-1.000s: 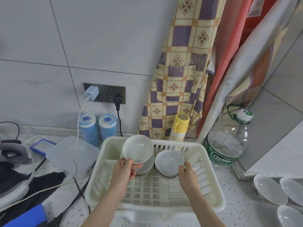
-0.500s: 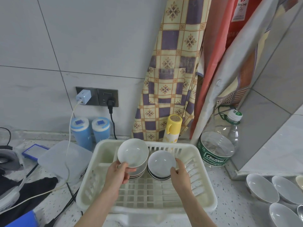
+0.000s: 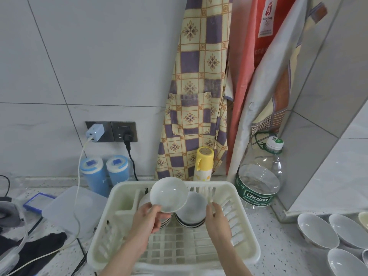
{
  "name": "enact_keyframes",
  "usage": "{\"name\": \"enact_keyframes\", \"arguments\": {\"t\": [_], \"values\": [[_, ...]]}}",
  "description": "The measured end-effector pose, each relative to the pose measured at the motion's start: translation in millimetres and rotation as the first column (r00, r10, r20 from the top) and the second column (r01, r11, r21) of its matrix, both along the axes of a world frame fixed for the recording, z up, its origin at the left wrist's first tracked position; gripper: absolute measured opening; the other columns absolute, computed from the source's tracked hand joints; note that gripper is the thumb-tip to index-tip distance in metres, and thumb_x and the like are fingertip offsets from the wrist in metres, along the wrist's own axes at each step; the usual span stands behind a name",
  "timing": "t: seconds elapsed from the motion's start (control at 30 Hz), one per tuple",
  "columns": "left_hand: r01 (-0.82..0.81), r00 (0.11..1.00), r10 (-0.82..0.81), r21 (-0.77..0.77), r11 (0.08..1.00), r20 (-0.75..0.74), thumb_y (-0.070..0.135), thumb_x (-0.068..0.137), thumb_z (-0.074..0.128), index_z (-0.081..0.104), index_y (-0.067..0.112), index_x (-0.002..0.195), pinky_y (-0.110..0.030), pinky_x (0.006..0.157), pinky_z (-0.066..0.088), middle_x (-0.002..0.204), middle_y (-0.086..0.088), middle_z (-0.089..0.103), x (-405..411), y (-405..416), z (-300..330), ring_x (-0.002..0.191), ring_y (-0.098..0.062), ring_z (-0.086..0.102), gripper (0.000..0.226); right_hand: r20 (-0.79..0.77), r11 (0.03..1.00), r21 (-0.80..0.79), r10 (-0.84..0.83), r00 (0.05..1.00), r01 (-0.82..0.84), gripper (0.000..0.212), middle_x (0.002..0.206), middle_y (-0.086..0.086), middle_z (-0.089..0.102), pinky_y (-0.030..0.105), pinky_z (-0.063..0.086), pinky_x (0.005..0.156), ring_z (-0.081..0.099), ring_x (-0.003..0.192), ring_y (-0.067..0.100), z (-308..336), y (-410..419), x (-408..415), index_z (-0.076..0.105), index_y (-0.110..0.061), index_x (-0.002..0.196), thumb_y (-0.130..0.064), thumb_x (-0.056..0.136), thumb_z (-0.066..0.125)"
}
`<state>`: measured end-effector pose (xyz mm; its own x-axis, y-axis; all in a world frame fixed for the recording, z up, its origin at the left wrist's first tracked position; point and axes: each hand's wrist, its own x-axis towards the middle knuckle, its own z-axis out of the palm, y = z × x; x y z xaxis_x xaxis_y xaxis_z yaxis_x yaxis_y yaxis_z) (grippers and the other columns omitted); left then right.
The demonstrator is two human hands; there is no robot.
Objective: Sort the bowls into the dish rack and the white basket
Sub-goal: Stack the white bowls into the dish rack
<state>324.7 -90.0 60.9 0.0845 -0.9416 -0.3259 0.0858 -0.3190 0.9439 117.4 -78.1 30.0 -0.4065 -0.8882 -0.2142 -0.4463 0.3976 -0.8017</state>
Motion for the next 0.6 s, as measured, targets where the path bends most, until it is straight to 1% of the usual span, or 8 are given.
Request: {"name": "enact_keyframes", "arguments": {"t": [0.07,0.13,0.23,0.37,0.47,0.53,0.57,0.6], "values": [[0.031,0.999,-0.032,0.022,0.999,0.037,0.012,0.092,0.053,0.062,0.014,0.107,-0.018,0.034,0.028,0.076,-0.016,0.077,-12,-3,5,0.036,-0.008,0.037,0.017,0.069,0.996,-0.070,-0.046,0.997,0.050,0.040,0.112,-0.006,0.066,0.037,0.040,0.082,0.059,0.103,0.021,3,2,0,0.050,-0.036,0.128,-0.050,0.096,0.030],[0.070,0.995,-0.073,0.041,0.997,0.064,0.012,0.092,0.054,0.061,0.016,0.104,-0.016,0.034,0.031,0.073,-0.015,0.077,-25,-6,11,0.035,-0.006,0.041,0.015,0.151,0.986,-0.153,-0.040,0.988,0.064,0.034,0.105,-0.013,0.065,0.036,0.042,0.082,0.059,0.099,0.016,7,4,1,0.055,-0.038,0.114,-0.052,0.095,0.030],[0.110,0.987,-0.116,0.057,0.992,0.113,0.013,0.092,0.053,0.062,0.014,0.101,-0.017,0.035,0.031,0.073,-0.015,0.077,-44,-9,12,0.038,-0.008,0.042,0.013,0.201,0.970,-0.236,-0.005,0.980,0.054,0.033,0.091,-0.017,0.066,0.031,0.044,0.079,0.060,0.093,0.010,7,6,2,0.060,-0.044,0.105,-0.057,0.093,0.032],[0.105,0.975,-0.117,0.071,0.992,0.190,0.016,0.089,0.053,0.065,0.003,0.081,-0.016,0.038,0.030,0.069,-0.023,0.073,-58,-9,9,0.038,-0.014,0.039,0.020,0.195,0.974,-0.219,-0.006,0.981,0.049,0.033,0.095,-0.009,0.068,0.032,0.047,0.083,0.061,0.094,0.014,2,3,1,0.059,-0.033,0.120,-0.050,0.094,0.047],[0.113,0.968,-0.124,0.060,0.992,0.218,0.014,0.090,0.051,0.062,0.004,0.070,-0.015,0.038,0.028,0.053,-0.014,0.067,-63,-8,8,0.034,-0.013,0.038,0.025,0.120,0.981,-0.186,-0.029,0.992,0.051,0.034,0.087,-0.007,0.068,0.034,0.049,0.080,0.063,0.087,0.016,2,0,0,0.058,-0.029,0.125,-0.038,0.093,0.054],[0.117,0.962,-0.126,0.050,0.992,0.241,0.013,0.091,0.051,0.062,0.008,0.081,-0.017,0.038,0.030,0.055,-0.012,0.070,-64,-8,6,0.032,-0.011,0.039,0.016,0.093,0.983,-0.180,-0.027,0.995,0.044,0.034,0.089,-0.005,0.069,0.035,0.050,0.080,0.063,0.088,0.019,4,0,0,0.057,-0.026,0.126,-0.030,0.093,0.053],[0.109,0.962,-0.117,0.049,0.993,0.245,0.014,0.092,0.052,0.060,0.014,0.091,-0.018,0.039,0.032,0.060,-0.014,0.072,-65,-8,6,0.032,-0.010,0.041,0.008,0.087,0.983,-0.179,-0.028,0.996,0.044,0.034,0.088,-0.005,0.068,0.034,0.049,0.078,0.062,0.087,0.018,4,0,0,0.057,-0.025,0.127,-0.028,0.094,0.052],[0.096,0.962,-0.103,0.042,0.995,0.252,0.014,0.092,0.053,0.054,0.022,0.099,-0.020,0.040,0.034,0.067,-0.016,0.074,-65,-9,3,0.034,-0.010,0.043,0.011,0.083,0.983,-0.177,-0.032,0.996,0.046,0.033,0.084,-0.006,0.068,0.033,0.048,0.074,0.062,0.084,0.017,4,0,0,0.056,-0.025,0.127,-0.027,0.094,0.051]]}}
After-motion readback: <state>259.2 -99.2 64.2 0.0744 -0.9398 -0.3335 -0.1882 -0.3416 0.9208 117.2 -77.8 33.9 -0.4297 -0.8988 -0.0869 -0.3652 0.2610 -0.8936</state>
